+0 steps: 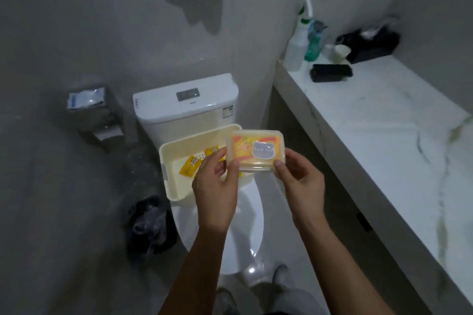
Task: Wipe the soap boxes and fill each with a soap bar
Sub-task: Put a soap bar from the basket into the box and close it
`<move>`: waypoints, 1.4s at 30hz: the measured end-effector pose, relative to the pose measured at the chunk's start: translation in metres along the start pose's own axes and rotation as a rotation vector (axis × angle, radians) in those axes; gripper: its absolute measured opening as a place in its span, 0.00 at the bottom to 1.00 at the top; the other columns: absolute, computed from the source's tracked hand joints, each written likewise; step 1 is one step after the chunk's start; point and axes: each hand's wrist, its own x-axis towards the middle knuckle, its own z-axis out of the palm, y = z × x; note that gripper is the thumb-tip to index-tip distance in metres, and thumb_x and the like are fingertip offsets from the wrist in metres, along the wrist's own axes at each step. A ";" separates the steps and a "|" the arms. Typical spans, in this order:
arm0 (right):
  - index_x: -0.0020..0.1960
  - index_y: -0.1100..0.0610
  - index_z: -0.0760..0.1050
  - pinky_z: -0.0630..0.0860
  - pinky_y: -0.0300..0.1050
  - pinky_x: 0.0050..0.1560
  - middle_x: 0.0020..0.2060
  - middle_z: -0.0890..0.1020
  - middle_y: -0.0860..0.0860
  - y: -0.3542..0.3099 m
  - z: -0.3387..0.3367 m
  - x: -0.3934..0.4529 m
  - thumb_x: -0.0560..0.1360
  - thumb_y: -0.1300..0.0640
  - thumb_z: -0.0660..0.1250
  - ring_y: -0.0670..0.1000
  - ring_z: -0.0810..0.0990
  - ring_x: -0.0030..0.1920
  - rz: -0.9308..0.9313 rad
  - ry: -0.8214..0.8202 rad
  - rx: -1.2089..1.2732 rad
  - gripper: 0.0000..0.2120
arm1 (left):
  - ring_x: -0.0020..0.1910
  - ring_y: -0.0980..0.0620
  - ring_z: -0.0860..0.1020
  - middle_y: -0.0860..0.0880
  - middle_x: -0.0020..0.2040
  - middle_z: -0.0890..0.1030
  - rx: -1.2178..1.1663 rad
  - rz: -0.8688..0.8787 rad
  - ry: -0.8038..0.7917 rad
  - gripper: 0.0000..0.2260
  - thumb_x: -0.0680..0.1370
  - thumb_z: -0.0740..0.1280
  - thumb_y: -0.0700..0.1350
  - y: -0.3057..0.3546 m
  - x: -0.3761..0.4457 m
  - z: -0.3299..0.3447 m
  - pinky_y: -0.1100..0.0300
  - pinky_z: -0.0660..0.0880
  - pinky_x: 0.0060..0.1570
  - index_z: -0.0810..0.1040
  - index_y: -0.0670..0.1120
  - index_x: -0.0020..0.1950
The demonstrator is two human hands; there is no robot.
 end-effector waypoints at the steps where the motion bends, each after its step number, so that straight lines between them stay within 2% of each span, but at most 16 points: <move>1: 0.63 0.52 0.82 0.81 0.57 0.60 0.54 0.86 0.46 -0.005 -0.008 0.000 0.76 0.56 0.74 0.47 0.84 0.55 -0.012 0.017 0.006 0.16 | 0.53 0.58 0.81 0.54 0.56 0.82 0.001 0.015 -0.018 0.13 0.78 0.70 0.45 0.008 -0.001 0.004 0.56 0.79 0.58 0.80 0.49 0.63; 6: 0.65 0.53 0.81 0.80 0.58 0.61 0.55 0.86 0.48 -0.017 -0.052 0.008 0.76 0.56 0.74 0.49 0.84 0.56 -0.043 0.065 0.034 0.17 | 0.52 0.61 0.81 0.55 0.54 0.83 -0.026 0.017 -0.090 0.14 0.77 0.71 0.45 0.037 -0.010 0.035 0.54 0.80 0.56 0.81 0.50 0.63; 7: 0.65 0.52 0.81 0.80 0.58 0.61 0.55 0.86 0.48 -0.017 -0.062 0.009 0.76 0.56 0.74 0.48 0.84 0.57 -0.048 0.073 0.035 0.17 | 0.52 0.60 0.81 0.54 0.54 0.84 -0.033 0.022 -0.106 0.14 0.77 0.71 0.45 0.042 -0.013 0.044 0.56 0.80 0.54 0.81 0.50 0.63; 10: 0.63 0.48 0.82 0.82 0.50 0.59 0.54 0.86 0.43 -0.016 -0.098 0.017 0.76 0.54 0.73 0.43 0.84 0.55 -0.066 0.107 0.039 0.15 | 0.51 0.62 0.81 0.54 0.54 0.84 0.006 0.071 -0.149 0.14 0.77 0.71 0.46 0.058 -0.023 0.076 0.75 0.75 0.46 0.81 0.50 0.63; 12: 0.58 0.42 0.81 0.82 0.41 0.54 0.51 0.86 0.38 -0.015 -0.125 0.023 0.76 0.54 0.73 0.41 0.84 0.53 -0.079 0.142 0.036 0.13 | 0.50 0.62 0.81 0.53 0.54 0.84 0.004 0.083 -0.179 0.14 0.77 0.71 0.46 0.069 -0.031 0.102 0.78 0.74 0.44 0.81 0.49 0.63; 13: 0.57 0.39 0.81 0.82 0.40 0.53 0.50 0.86 0.37 -0.014 -0.140 0.027 0.76 0.54 0.73 0.41 0.84 0.52 -0.083 0.163 0.032 0.13 | 0.50 0.64 0.81 0.53 0.54 0.84 -0.003 0.085 -0.197 0.14 0.77 0.71 0.46 0.075 -0.037 0.117 0.78 0.74 0.44 0.81 0.49 0.63; 17: 0.61 0.47 0.82 0.81 0.55 0.59 0.54 0.86 0.41 -0.007 -0.204 0.041 0.76 0.53 0.73 0.47 0.85 0.53 -0.061 0.252 0.010 0.13 | 0.46 0.75 0.77 0.58 0.50 0.82 -0.035 0.085 -0.273 0.14 0.77 0.71 0.46 0.092 -0.060 0.179 0.81 0.70 0.39 0.80 0.49 0.63; 22: 0.60 0.46 0.82 0.80 0.57 0.61 0.55 0.86 0.42 0.006 -0.283 0.056 0.76 0.52 0.74 0.48 0.85 0.54 -0.027 0.357 0.010 0.13 | 0.46 0.70 0.79 0.57 0.50 0.84 -0.088 0.044 -0.383 0.13 0.77 0.71 0.45 0.103 -0.089 0.259 0.77 0.74 0.41 0.81 0.49 0.62; 25: 0.61 0.47 0.82 0.80 0.57 0.61 0.55 0.86 0.44 0.014 -0.325 0.060 0.76 0.53 0.74 0.48 0.85 0.54 0.004 0.435 0.013 0.14 | 0.48 0.64 0.81 0.57 0.50 0.84 -0.092 0.024 -0.462 0.11 0.77 0.72 0.45 0.110 -0.106 0.302 0.73 0.75 0.43 0.82 0.51 0.59; 27: 0.62 0.48 0.82 0.80 0.57 0.61 0.55 0.86 0.44 0.020 -0.350 0.061 0.76 0.53 0.73 0.48 0.85 0.53 0.022 0.492 0.013 0.14 | 0.49 0.61 0.81 0.56 0.51 0.84 -0.079 0.021 -0.524 0.10 0.77 0.72 0.46 0.114 -0.117 0.329 0.69 0.77 0.45 0.83 0.51 0.58; 30: 0.60 0.46 0.82 0.80 0.57 0.61 0.54 0.86 0.43 0.030 -0.382 0.064 0.76 0.54 0.73 0.47 0.86 0.52 0.038 0.580 0.018 0.13 | 0.52 0.59 0.81 0.57 0.52 0.84 -0.051 0.033 -0.623 0.11 0.76 0.72 0.47 0.118 -0.129 0.366 0.57 0.80 0.53 0.83 0.51 0.58; 34: 0.58 0.45 0.82 0.81 0.56 0.60 0.53 0.86 0.42 0.045 -0.415 0.075 0.76 0.56 0.73 0.47 0.86 0.51 0.067 0.698 0.049 0.12 | 0.54 0.57 0.81 0.58 0.52 0.84 -0.025 0.034 -0.742 0.10 0.76 0.72 0.48 0.122 -0.138 0.414 0.53 0.79 0.56 0.83 0.53 0.57; 38: 0.59 0.48 0.83 0.80 0.58 0.60 0.52 0.87 0.44 0.060 -0.443 0.097 0.76 0.57 0.73 0.48 0.86 0.52 0.102 0.802 0.072 0.12 | 0.54 0.57 0.81 0.58 0.52 0.84 0.001 0.068 -0.876 0.09 0.76 0.72 0.49 0.124 -0.134 0.467 0.53 0.79 0.56 0.84 0.54 0.56; 42: 0.59 0.49 0.83 0.80 0.57 0.60 0.52 0.86 0.43 0.073 -0.463 0.130 0.77 0.57 0.72 0.46 0.85 0.52 0.141 0.920 0.088 0.12 | 0.53 0.58 0.81 0.58 0.52 0.84 0.020 0.114 -1.011 0.10 0.76 0.72 0.47 0.124 -0.120 0.527 0.61 0.78 0.54 0.83 0.52 0.57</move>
